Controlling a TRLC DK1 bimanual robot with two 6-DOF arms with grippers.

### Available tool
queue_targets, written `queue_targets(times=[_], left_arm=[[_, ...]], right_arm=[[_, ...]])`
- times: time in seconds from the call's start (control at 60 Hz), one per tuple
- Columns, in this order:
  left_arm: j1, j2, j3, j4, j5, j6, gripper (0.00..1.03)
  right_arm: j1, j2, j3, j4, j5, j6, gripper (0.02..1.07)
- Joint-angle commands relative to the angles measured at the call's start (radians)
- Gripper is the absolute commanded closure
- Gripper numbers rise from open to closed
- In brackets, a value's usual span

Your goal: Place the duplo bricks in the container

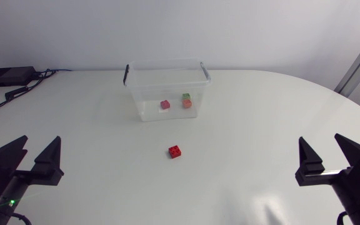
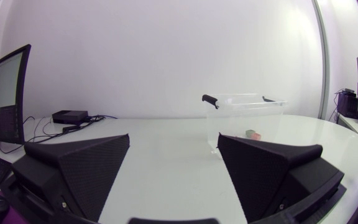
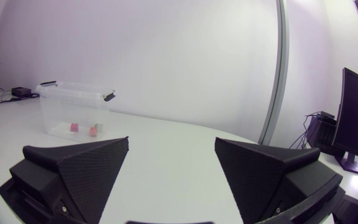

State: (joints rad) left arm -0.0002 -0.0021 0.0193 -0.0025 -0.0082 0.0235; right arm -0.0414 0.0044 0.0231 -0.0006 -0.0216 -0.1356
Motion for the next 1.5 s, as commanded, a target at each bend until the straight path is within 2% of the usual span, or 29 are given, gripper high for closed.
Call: queue_targets(times=[0.0, 0.367, 0.5, 0.683, 0.733, 0.85, 0.967, 1.1, 1.167, 1.25, 1.367, 1.483], left_arm=[[0.009, -0.012, -0.018, -0.004, -0.003, 0.015, 0.04], [-0.009, -0.013, -0.018, 0.001, -0.012, 0.012, 0.04], [0.003, -0.012, -0.021, 0.019, -0.05, 0.082, 0.05], [0.006, -0.013, -0.022, 0.079, -0.047, 0.144, 0.04], [0.006, -0.013, -0.016, 0.079, -0.022, 0.17, 0.04], [0.006, -0.009, 0.027, 0.035, 0.022, 0.167, 0.04], [-0.009, 0.054, 0.105, -0.005, 0.025, 0.164, 0.04], [-0.015, 0.266, 0.268, -0.074, 0.03, 0.165, 0.04], [-0.038, 0.386, 0.366, -0.136, 0.05, 0.167, 0.04], [-0.106, 0.545, 0.501, -0.246, 0.088, 0.193, 0.04], [-0.284, 0.717, 0.607, -0.356, 0.1, 0.231, 0.04], [-0.397, 0.834, 0.605, -0.37, 0.102, 0.283, 0.04]], right_arm=[[-0.006, -0.009, -0.023, -0.009, -0.001, -0.016, 0.07], [-0.008, -0.009, -0.023, -0.009, -0.001, -0.016, 0.07], [-0.006, -0.009, -0.023, -0.009, 0.0, -0.016, 0.07], [-0.006, -0.009, -0.023, -0.009, 0.0, -0.016, 0.07], [-0.006, -0.009, -0.023, -0.009, 0.0, -0.016, 0.07], [-0.006, -0.009, -0.023, -0.009, -0.001, -0.016, 0.07], [-0.006, -0.009, -0.023, -0.009, 0.0, -0.016, 0.07], [-0.006, -0.009, -0.023, -0.009, -0.001, -0.018, 0.07], [-0.006, -0.009, -0.023, -0.009, 0.0, -0.018, 0.07], [-0.006, -0.009, -0.023, -0.009, 0.0, -0.018, 0.07], [-0.006, -0.009, -0.023, -0.009, 0.0, -0.018, 0.07], [-0.008, -0.009, -0.023, -0.009, -0.001, -0.018, 0.07]])
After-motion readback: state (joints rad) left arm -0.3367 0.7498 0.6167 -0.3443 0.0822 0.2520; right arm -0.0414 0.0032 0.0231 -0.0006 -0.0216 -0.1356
